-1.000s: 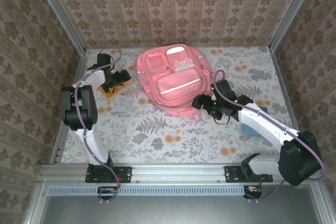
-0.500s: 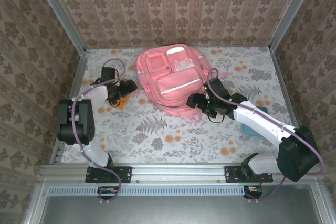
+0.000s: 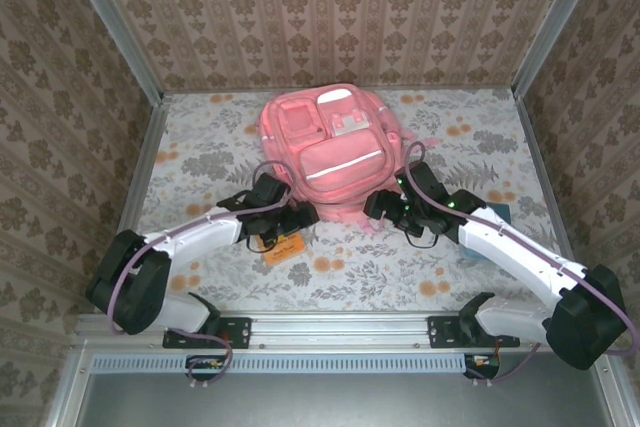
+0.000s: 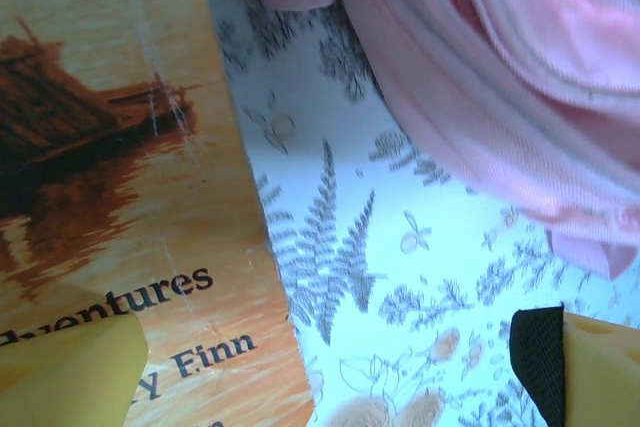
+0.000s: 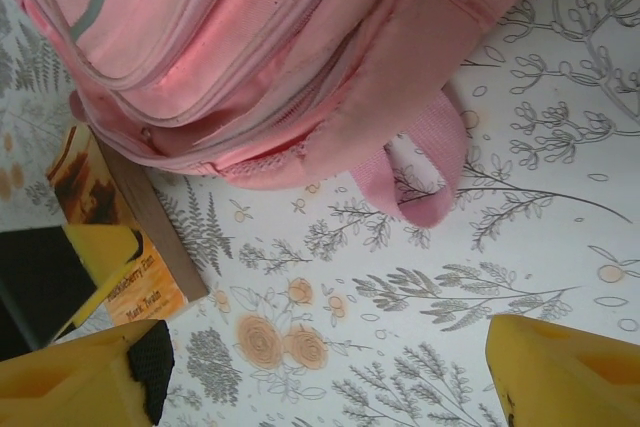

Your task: Pack the student bag

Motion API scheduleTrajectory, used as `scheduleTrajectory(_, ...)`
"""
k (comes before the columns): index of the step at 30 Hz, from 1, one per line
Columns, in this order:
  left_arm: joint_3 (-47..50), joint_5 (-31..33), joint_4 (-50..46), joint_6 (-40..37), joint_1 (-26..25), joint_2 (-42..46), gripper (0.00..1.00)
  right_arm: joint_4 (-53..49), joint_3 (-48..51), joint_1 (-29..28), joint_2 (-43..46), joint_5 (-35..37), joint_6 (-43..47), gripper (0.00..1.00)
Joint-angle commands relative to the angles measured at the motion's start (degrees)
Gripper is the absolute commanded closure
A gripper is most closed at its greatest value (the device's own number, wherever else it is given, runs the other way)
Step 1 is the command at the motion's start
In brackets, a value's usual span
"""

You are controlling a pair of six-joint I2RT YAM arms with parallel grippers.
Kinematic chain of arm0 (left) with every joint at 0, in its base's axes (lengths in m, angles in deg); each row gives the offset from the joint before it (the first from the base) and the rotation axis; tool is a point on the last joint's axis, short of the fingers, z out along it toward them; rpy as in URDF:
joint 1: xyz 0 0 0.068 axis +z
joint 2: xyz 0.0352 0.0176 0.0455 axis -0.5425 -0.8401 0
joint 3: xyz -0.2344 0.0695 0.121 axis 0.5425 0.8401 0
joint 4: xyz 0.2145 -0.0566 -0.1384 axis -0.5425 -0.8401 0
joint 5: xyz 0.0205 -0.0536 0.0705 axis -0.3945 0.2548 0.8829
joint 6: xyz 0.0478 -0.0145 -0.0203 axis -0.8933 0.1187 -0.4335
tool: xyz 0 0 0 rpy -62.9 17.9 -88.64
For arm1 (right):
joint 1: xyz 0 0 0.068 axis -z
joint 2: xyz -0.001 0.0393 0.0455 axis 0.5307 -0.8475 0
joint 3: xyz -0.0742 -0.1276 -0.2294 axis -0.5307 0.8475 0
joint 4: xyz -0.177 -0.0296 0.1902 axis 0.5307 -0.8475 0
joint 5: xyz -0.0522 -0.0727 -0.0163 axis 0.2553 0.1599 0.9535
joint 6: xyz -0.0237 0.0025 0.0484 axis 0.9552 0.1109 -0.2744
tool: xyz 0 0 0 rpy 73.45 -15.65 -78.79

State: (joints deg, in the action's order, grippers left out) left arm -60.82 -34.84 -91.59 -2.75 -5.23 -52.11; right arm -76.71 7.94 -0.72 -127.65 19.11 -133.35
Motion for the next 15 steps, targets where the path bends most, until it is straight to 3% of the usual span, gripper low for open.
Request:
scheduleTrajectory(1,-4.0,1.8,-11.2,-0.1,-0.3,1.8,0.01,-1.5,0.1,-1.5,0.6,0.6,3.8,0.18)
scheduleTrajectory(8,-6.4,5.8,-19.6,-6.8,7.4,8.2,0.03,-1.4,-7.5,-10.7,-9.5,4.3,8.6,0.21)
scheduleTrajectory(15,2.8,-1.2,-15.3,-8.4,19.7,12.2,0.21,0.4,-20.2,-18.4,-27.9,4.3,11.0,0.31)
